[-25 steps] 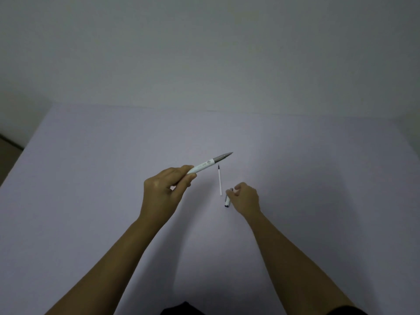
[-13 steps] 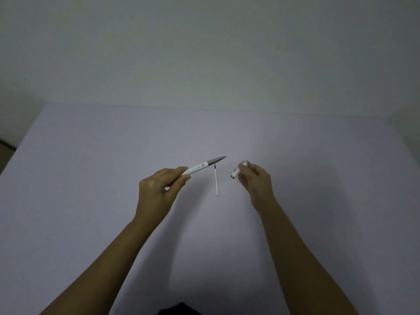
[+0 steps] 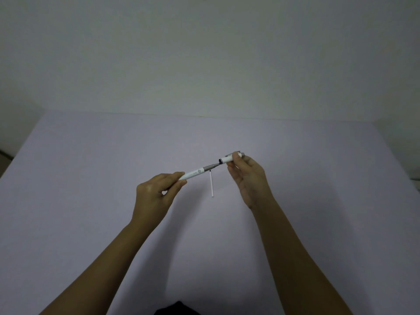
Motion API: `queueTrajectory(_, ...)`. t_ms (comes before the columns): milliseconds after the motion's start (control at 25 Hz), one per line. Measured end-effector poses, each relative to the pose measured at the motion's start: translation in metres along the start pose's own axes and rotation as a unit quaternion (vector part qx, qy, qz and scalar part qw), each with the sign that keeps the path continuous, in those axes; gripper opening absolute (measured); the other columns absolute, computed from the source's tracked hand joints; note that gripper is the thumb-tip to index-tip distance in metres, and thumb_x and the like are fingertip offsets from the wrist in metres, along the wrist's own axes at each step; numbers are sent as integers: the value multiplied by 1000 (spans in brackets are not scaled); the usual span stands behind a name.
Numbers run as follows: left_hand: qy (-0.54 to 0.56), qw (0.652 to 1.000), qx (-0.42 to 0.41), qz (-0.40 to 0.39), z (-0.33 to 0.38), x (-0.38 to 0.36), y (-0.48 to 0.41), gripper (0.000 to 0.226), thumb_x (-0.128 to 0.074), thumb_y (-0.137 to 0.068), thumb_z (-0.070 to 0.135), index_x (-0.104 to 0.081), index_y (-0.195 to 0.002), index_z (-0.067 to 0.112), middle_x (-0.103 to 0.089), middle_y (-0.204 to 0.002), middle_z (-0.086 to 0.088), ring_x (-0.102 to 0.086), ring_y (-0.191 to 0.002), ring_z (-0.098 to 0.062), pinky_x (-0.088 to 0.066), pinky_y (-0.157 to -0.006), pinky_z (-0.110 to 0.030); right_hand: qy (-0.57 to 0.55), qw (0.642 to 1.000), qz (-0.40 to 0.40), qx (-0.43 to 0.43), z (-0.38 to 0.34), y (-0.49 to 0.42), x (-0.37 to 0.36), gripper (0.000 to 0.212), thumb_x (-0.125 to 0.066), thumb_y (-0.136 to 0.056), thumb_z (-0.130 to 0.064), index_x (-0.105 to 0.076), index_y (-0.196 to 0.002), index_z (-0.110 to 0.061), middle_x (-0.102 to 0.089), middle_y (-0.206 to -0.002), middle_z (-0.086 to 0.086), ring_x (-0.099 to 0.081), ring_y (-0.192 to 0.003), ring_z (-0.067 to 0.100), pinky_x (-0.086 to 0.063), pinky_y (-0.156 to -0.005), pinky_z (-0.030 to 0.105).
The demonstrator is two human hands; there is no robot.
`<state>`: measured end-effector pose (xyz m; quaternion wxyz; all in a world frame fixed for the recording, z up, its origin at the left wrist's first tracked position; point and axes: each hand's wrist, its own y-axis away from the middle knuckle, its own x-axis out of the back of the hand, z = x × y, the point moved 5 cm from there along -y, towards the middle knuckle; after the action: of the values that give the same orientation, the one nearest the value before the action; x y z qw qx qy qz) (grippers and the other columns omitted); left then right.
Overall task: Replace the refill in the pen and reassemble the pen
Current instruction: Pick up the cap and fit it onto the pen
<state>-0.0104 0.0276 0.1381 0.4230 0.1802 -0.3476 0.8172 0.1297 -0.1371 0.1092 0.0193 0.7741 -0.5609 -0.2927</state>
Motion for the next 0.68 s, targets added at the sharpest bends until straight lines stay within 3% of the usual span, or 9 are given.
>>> queueTrajectory(360, -4, 1000, -23, 18, 7, 5, -1, 31, -57, -83, 32, -72, -98, 9, -73, -78, -1, -57, -72, -5, -41, -63, -5, 38, 999, -17, 29, -10, 9, -5, 8, -58, -90, -13, -60, -96, -8, -72, -85, -2, -69, -81, 2, -53, -70, 12)
queueTrajectory(680, 11, 998, -29, 50, 16, 2, -4, 32, -59, -82, 31, -72, -97, 7, -74, -78, -3, -59, -72, -5, -44, -64, -6, 52, 997, -43, 27, -3, 19, -19, 4, -59, -89, -13, -60, -91, -9, -75, -78, -5, -69, -82, 4, -53, -71, 12)
